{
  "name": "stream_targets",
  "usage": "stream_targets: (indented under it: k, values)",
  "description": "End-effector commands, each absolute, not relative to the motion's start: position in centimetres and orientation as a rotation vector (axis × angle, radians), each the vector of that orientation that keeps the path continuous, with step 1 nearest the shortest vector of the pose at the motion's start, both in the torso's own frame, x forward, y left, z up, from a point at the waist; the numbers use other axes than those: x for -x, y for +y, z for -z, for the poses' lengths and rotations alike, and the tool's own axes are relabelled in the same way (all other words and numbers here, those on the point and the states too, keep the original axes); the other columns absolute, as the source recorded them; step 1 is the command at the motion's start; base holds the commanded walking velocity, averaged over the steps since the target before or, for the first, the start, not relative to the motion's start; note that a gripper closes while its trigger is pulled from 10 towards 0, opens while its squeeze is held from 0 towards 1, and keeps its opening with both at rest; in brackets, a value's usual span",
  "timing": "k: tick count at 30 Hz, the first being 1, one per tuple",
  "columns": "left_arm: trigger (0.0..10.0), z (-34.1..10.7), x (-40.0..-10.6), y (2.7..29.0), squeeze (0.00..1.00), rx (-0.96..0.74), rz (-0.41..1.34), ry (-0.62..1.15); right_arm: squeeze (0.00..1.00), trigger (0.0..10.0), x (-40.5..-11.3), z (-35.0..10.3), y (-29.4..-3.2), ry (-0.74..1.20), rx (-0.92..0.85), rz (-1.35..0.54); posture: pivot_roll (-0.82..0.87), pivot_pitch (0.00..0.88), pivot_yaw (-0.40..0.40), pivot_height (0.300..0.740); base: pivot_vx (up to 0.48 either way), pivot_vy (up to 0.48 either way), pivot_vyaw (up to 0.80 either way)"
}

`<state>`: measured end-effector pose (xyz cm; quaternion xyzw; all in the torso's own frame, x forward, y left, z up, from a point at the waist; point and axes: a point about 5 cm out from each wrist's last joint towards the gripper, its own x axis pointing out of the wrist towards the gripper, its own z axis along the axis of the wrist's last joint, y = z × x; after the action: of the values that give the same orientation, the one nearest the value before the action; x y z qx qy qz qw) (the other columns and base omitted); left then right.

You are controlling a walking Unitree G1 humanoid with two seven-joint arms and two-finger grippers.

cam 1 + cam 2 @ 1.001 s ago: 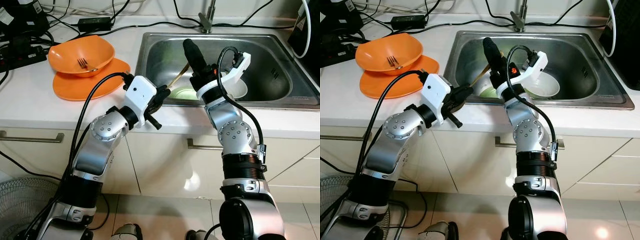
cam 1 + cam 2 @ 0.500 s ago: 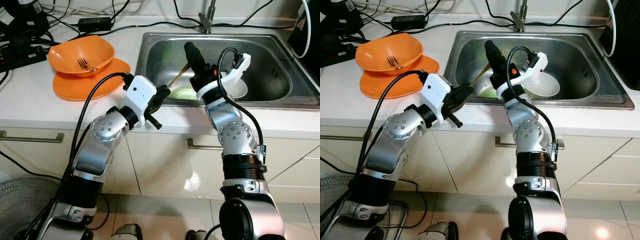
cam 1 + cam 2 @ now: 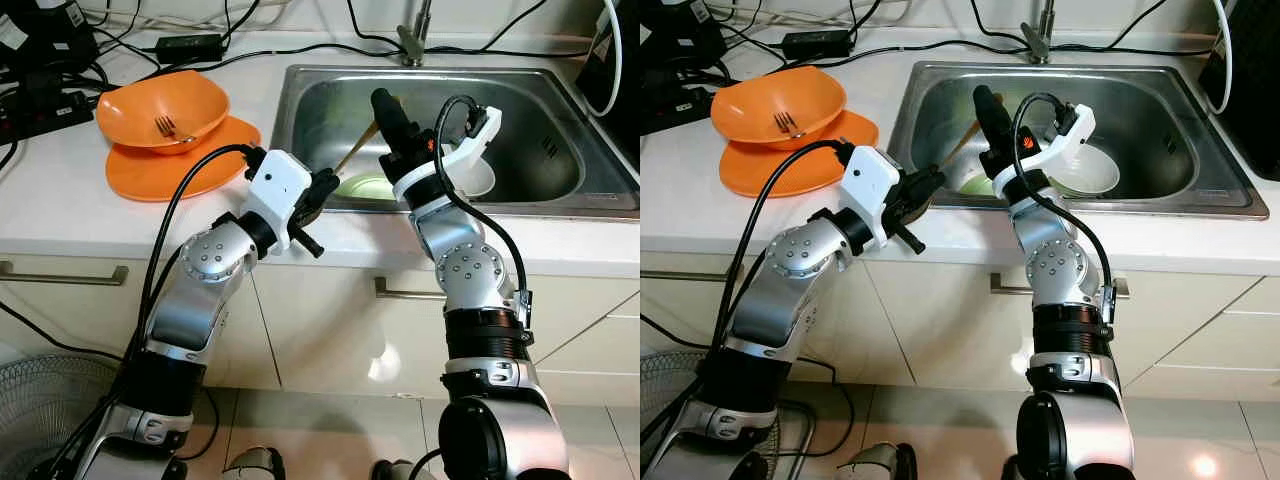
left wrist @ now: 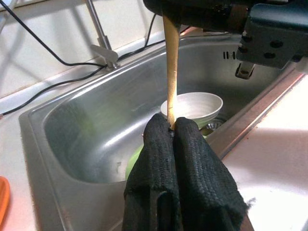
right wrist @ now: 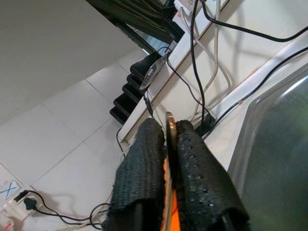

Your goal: Kitchen organization

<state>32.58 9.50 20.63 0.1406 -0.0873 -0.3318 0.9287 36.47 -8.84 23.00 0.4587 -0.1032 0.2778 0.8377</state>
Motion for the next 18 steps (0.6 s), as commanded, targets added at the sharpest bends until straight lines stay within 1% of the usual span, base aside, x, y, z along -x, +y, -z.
stream_targets:
  k: [1, 11, 12, 13, 14, 18]
  values:
    - [10.0, -20.67, -32.85, 10.22, 0.00, -0.307, 0.647, -0.178, 0.00, 0.0, -36.26, -22.81, -8.31, -0.209, -0.986, -0.613, 0.03, 0.078, 0.019, 0.732, 0.000, 0.000, 0.00]
    - [10.0, -20.78, -33.05, 10.55, 0.00, -0.315, 0.631, -0.191, 0.00, 0.0, -36.33, -22.74, -8.36, -0.205, -0.991, -0.608, 0.03, 0.072, 0.019, 0.732, 0.000, 0.000, 0.00]
    - [10.0, -20.80, -33.19, 10.76, 0.89, -0.299, 0.619, -0.188, 0.00, 0.0, -36.35, -22.74, -8.40, -0.204, -0.993, -0.606, 0.03, 0.072, 0.018, 0.732, 0.000, 0.000, 0.00]
    - [10.0, -20.81, -33.26, 10.87, 0.89, -0.289, 0.611, -0.186, 0.00, 0.0, -36.36, -22.74, -8.43, -0.204, -0.994, -0.604, 0.03, 0.072, 0.018, 0.732, 0.000, 0.000, 0.00]
    - [10.0, -20.84, -33.33, 11.00, 1.00, -0.283, 0.605, -0.185, 0.00, 0.0, -36.37, -22.74, -8.46, -0.205, -0.996, -0.602, 0.03, 0.072, 0.017, 0.732, 0.000, 0.000, 0.00]
    - [10.0, -20.89, -33.37, 11.15, 1.00, -0.280, 0.597, -0.185, 0.00, 0.0, -36.42, -22.71, -8.57, -0.204, -1.003, -0.595, 0.03, 0.074, 0.016, 0.732, 0.000, 0.000, 0.00]
